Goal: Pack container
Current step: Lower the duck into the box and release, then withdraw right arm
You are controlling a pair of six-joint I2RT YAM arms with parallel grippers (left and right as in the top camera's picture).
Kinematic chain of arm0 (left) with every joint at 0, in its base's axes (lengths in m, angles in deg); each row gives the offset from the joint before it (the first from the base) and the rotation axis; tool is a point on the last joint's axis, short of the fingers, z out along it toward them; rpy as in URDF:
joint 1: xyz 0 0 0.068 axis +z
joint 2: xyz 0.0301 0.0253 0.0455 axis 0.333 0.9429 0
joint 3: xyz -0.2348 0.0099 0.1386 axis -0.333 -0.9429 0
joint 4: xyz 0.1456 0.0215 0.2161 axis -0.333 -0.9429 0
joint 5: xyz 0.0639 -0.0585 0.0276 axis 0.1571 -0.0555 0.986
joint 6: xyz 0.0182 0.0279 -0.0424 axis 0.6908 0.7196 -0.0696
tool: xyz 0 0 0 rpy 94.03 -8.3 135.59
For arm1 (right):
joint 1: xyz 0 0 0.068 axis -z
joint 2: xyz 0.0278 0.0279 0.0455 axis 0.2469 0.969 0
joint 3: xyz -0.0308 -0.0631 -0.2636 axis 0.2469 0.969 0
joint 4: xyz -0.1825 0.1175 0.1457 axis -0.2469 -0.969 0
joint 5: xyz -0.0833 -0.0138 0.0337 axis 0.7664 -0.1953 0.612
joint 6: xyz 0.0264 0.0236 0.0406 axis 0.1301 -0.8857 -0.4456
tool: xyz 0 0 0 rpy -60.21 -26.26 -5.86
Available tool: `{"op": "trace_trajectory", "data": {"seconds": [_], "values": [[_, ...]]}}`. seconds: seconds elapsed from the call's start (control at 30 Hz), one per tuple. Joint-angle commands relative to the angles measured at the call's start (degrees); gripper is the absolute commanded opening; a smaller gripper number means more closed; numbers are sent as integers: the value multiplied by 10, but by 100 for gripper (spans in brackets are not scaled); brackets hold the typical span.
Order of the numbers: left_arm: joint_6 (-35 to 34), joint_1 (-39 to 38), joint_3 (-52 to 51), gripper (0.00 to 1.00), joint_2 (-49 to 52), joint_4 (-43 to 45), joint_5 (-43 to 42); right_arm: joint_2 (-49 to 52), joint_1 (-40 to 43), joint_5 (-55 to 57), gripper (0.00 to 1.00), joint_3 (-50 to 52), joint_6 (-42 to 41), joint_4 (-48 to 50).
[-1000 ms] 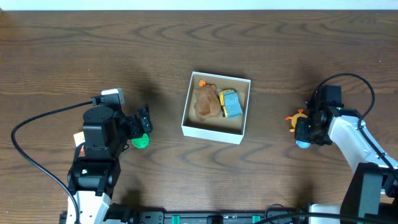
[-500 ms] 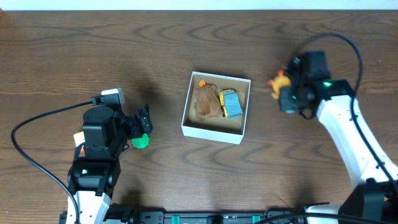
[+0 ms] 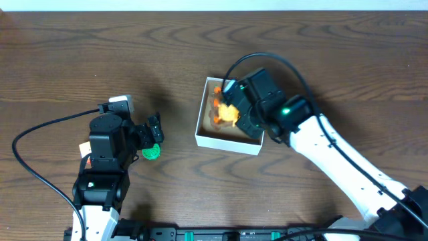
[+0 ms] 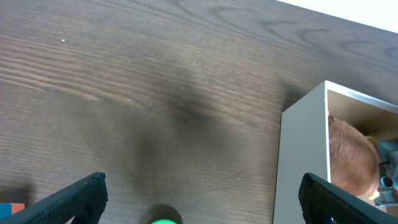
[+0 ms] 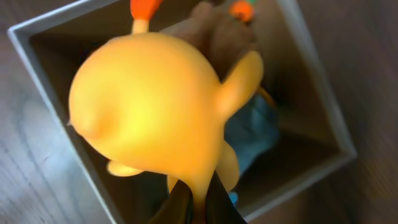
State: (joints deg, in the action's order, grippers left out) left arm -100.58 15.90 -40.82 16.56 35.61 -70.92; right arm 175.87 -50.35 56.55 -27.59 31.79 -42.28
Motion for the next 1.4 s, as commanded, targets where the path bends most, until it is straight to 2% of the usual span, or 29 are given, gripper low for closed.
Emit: {"op": "trace_trajectory", "data": {"seconds": [0.0,0.13,0.27,0.47,0.57,0.6,0.63,0.67,0.7,0.97,1.07,1.13,1.27,1.3,1.33,1.37], "values": [[-7,0,12,98,0,-1,2,25,-21,2,1,-5,21,-9],[-7,0,12,98,0,-1,2,50,-30,2,2,-5,19,-25],[-7,0,12,98,0,-1,2,66,-30,2,8,-5,19,-31],[-7,0,12,98,0,-1,2,68,-30,2,6,-5,19,-27],[-7,0,12,98,0,-1,2,68,-30,2,9,-5,19,-28],[-7,0,12,98,0,-1,2,68,-30,2,20,-5,19,-30],[-7,0,12,98,0,-1,2,68,-30,2,36,-5,19,-32],[-7,0,12,98,0,-1,2,68,-30,2,47,-5,19,-34],[-7,0,12,98,0,-1,2,68,-30,2,52,-5,19,-36],[-7,0,12,98,0,-1,2,67,-27,15,52,-5,19,-31],[-7,0,12,98,0,-1,2,62,-22,16,41,-6,15,-24],[-7,0,12,98,0,-1,2,53,-16,23,38,-7,-11,-9],[-8,0,15,98,-1,-16,2,14,19,50,40,-7,-107,41],[-8,0,17,98,-1,-26,2,4,32,54,44,-7,-134,49],[-8,0,23,98,-1,-45,2,-9,52,55,56,-7,-173,55],[-10,0,29,98,0,-60,2,-19,72,54,60,-7,-205,57]]}}
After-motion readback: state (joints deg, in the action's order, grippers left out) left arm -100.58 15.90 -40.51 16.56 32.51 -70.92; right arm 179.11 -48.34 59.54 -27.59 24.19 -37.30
